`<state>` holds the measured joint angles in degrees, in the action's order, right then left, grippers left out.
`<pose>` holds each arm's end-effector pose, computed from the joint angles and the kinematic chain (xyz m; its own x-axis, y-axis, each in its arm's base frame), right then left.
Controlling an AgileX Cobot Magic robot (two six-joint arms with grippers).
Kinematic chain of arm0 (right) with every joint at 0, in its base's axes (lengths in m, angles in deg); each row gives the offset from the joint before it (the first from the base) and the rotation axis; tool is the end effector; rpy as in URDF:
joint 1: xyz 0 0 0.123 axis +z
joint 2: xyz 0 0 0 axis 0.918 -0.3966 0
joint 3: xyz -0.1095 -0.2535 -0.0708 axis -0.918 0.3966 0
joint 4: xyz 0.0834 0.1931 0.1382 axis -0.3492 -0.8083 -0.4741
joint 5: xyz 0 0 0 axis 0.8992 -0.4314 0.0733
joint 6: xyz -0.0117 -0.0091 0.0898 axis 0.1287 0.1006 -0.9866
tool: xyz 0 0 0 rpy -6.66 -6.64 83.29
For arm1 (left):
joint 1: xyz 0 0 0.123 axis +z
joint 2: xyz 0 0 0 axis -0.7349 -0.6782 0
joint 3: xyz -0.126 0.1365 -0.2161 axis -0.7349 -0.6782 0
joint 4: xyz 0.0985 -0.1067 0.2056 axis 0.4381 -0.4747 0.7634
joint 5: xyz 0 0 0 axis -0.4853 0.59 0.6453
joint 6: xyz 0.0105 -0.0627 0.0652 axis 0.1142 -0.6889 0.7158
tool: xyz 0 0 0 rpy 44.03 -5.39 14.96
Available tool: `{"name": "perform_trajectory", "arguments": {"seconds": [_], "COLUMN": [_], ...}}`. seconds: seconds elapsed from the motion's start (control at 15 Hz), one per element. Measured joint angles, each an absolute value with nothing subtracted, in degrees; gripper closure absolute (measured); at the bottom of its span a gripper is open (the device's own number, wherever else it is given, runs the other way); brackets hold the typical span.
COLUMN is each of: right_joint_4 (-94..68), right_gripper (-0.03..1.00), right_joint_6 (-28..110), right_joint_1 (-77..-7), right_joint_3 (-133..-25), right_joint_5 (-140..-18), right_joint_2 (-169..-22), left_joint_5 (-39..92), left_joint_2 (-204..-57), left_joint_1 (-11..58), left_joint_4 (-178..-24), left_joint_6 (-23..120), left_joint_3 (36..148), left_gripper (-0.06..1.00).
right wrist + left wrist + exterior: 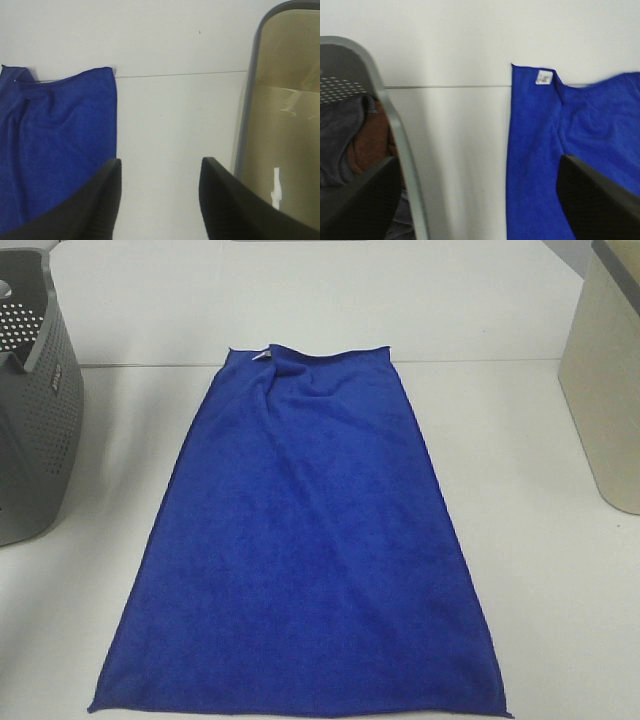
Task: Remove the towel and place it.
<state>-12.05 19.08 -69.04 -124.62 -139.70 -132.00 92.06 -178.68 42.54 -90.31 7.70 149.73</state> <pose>0.4183 -0.0067 0.4178 -0.7502 0.0607 -0.6584 -0.0148 0.9940 0.1084 0.4654 -0.0429 0.3846 -0.7567 -0.0771 -0.6492 0.0073 0.9920 -0.1263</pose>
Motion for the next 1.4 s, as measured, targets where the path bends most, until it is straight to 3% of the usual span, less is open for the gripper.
{"name": "perform_trajectory", "arguments": {"seconds": [0.13, 0.4, 0.87, 1.4], "right_joint_4": [-11.7, -10.2, -7.6, -7.6], "right_gripper": [0.48, 0.48, 0.48, 0.48], "right_joint_6": [19.3, 20.3, 20.3, 20.5], "right_joint_1": [-69.8, -69.8, -69.8, -69.8], "right_joint_3": [-119.9, -97.1, -66.1, -51.4], "right_joint_5": [-139.7, -139.7, -139.8, -139.9], "right_joint_2": [-128.3, -111.7, -79.4, -46.9], "left_joint_5": [92.2, 92.2, 92.5, 77.5], "left_joint_2": [-177.4, -168.2, -134.6, -103.6], "left_joint_1": [44.8, 45.2, 45.2, 45.2], "left_joint_4": [-89.9, -89.9, -81.0, -77.9], "left_joint_6": [7.4, 10.0, 7.9, 6.6], "left_joint_3": [149.7, 141.8, 94.4, 63.2], "left_gripper": [0.17, 0.17, 0.17, 0.17]}}
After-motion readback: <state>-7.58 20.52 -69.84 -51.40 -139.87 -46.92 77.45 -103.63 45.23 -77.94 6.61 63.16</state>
